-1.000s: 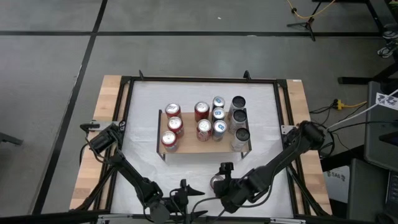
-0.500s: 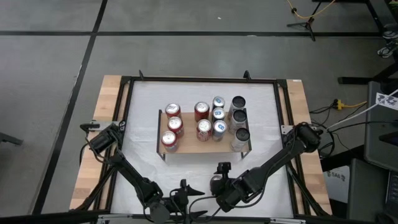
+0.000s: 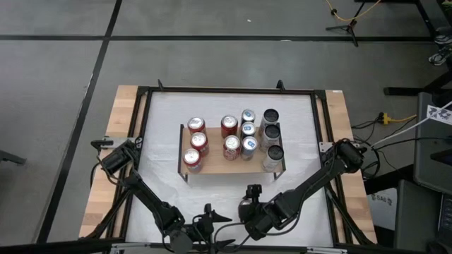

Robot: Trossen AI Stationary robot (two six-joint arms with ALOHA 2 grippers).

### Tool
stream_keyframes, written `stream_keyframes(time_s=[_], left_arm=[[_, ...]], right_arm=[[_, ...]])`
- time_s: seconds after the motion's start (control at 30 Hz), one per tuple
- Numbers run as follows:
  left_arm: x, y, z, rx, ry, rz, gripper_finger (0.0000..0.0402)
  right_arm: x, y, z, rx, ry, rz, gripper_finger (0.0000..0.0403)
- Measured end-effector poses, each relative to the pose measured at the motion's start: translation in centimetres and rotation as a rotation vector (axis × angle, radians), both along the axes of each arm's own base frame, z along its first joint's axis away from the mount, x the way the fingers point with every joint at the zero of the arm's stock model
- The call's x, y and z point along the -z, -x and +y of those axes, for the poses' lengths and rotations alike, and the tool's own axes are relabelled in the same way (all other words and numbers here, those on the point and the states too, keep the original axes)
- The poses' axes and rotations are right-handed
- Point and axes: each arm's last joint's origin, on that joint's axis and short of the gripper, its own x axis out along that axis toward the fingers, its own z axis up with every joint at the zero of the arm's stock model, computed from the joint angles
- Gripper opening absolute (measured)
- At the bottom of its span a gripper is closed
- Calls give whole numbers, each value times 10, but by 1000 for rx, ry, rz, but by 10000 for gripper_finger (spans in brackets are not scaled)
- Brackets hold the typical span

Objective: Place canned beverage on shelf
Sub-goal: Put the red-black soda can on the shelf aligned with the other red-black soda cans

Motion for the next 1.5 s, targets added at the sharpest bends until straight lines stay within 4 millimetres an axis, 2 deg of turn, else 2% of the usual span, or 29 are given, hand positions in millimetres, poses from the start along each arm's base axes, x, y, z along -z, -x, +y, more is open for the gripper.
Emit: stream_keyframes(time_s=[0.47,0.73,0.87,1.0,1.2,1.37,1.5], left_arm=[[0,0,0,1,0,0,320],[0,3,-4,11,0,0,320],[-6,12,-10,35,-5,4,320],[-23,27,-15,65,-16,9,320],[-52,53,-23,122,-54,0,320],[-70,67,-26,138,-104,-28,320],[-74,72,-27,109,-148,-37,320]], right_arm=[[-1,-4,-5,-6,-51,35,297],[-2,-8,-9,-4,-90,50,295],[-10,-10,-8,-8,-111,53,295],[-32,-18,-4,-20,-167,1,296],[-66,-27,-10,-27,-200,-64,297],[-96,-35,-25,-29,-212,-105,298],[-117,-41,-43,-17,-194,-122,298]])
